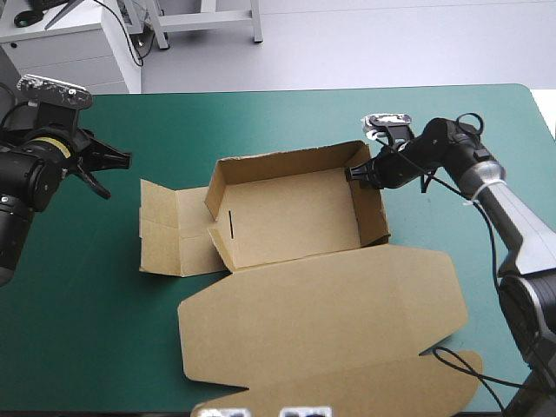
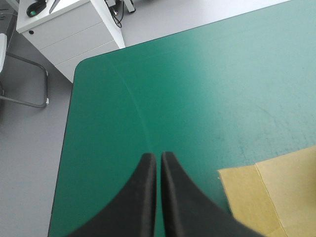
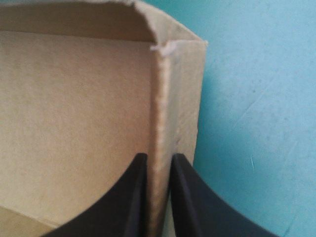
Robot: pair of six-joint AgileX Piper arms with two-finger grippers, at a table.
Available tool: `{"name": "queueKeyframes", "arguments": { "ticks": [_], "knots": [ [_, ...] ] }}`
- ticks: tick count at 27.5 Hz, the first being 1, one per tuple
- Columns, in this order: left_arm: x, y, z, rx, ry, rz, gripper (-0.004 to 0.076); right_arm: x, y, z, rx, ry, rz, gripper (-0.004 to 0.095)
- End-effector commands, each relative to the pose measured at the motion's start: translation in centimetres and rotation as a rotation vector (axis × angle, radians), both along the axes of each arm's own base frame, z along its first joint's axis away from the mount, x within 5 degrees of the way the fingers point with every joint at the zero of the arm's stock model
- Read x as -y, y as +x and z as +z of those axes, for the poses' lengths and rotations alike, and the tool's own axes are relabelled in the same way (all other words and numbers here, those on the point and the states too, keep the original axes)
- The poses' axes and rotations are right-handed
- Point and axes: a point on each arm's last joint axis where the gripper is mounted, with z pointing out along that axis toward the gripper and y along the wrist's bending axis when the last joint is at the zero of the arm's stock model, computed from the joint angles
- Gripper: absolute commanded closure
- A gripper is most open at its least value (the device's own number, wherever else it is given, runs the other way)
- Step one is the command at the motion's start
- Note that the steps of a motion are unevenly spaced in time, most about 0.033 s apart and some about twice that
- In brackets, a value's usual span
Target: Fold the box
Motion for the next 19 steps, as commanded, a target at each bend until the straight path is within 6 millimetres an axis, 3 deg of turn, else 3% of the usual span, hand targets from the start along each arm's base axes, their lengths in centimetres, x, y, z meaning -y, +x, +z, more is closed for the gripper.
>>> {"name": "queueKeyframes", "arguments": {
  "ticks": [1,5,14,19],
  "knots": [
    [-0.1,-0.6,1.5,0.073,-0.003,-0.005,0.0712,-0.8,0.9,1.6,0.110,-0.033,-0.024,0.0591],
    [-0.1,-0.1,0.7,0.022,0.001,0.004,0.0712,-1.1,1.2,2.2,0.127,-0.065,-0.011,0.0499],
    [0.0,1.2,-0.9,-0.068,-0.001,0.022,0.0712,0.1,0.0,10.0,0.224,-0.201,0.033,0.0520],
    [-0.3,1.2,-1.1,-0.084,-0.018,0.048,0.0712,0.6,-1.0,11.9,0.166,-0.216,0.007,0.0565]
  ]
}}
